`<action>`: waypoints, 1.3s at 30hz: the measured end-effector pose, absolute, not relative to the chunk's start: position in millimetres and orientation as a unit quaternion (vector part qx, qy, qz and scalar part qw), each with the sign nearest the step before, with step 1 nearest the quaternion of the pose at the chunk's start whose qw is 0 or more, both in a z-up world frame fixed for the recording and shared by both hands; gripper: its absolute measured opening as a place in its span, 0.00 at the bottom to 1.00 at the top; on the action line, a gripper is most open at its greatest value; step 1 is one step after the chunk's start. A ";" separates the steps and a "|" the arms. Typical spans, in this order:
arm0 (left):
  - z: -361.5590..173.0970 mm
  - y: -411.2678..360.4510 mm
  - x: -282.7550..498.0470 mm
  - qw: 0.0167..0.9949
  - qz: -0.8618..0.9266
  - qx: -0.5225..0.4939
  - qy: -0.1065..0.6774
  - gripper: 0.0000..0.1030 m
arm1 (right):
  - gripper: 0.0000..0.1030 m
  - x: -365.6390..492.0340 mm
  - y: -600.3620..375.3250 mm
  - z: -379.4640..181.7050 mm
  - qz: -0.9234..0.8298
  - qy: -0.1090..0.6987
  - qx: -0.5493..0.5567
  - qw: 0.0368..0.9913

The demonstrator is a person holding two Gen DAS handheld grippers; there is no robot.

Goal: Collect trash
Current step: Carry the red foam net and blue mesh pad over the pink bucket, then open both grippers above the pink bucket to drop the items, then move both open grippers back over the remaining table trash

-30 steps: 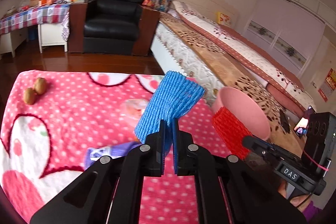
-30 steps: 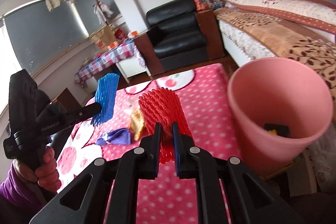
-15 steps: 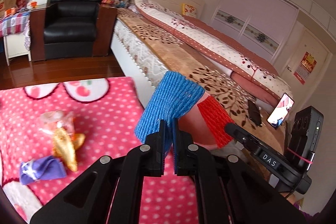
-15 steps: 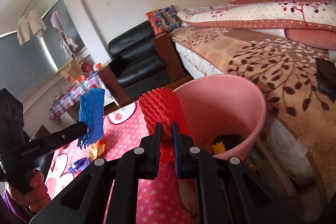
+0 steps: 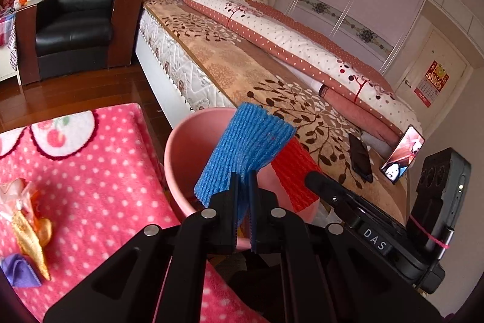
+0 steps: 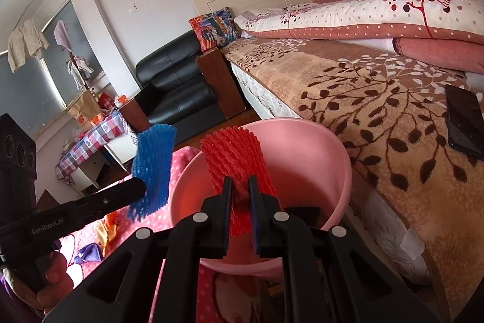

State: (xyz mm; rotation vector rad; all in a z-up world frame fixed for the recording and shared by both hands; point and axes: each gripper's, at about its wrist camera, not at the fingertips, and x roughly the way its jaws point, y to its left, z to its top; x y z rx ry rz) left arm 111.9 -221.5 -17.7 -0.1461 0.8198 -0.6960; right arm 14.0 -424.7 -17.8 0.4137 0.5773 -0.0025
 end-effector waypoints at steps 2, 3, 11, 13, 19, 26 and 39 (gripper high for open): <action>-24.7 -228.2 116.2 0.854 -0.328 -0.063 0.399 0.05 | 0.11 18.8 -426.0 -21.2 -0.003 0.285 0.201 0.937; -27.6 -231.0 117.8 0.853 -0.326 -0.060 0.403 0.05 | 0.11 20.9 -426.4 -22.2 -0.003 0.286 0.201 0.937; -36.6 -237.4 122.3 0.850 -0.331 -0.044 0.408 0.27 | 0.30 29.5 -427.1 -30.4 -0.009 0.290 0.200 0.936; -36.6 -236.7 124.2 0.852 -0.330 -0.044 0.404 0.40 | 0.39 30.3 -427.7 -31.4 -0.019 0.287 0.195 0.938; -29.2 -218.3 118.7 0.873 -0.305 -0.027 0.379 0.40 | 0.45 35.4 -424.0 -28.7 -0.021 0.277 0.164 0.947; -13.7 -175.4 99.1 0.913 -0.234 0.005 0.333 0.40 | 0.45 53.3 -388.4 -19.1 0.002 0.244 0.094 0.965; -6.3 -102.2 63.2 0.929 -0.176 -0.052 0.321 0.40 | 0.45 105.5 -335.2 -40.0 0.019 0.304 -0.076 0.949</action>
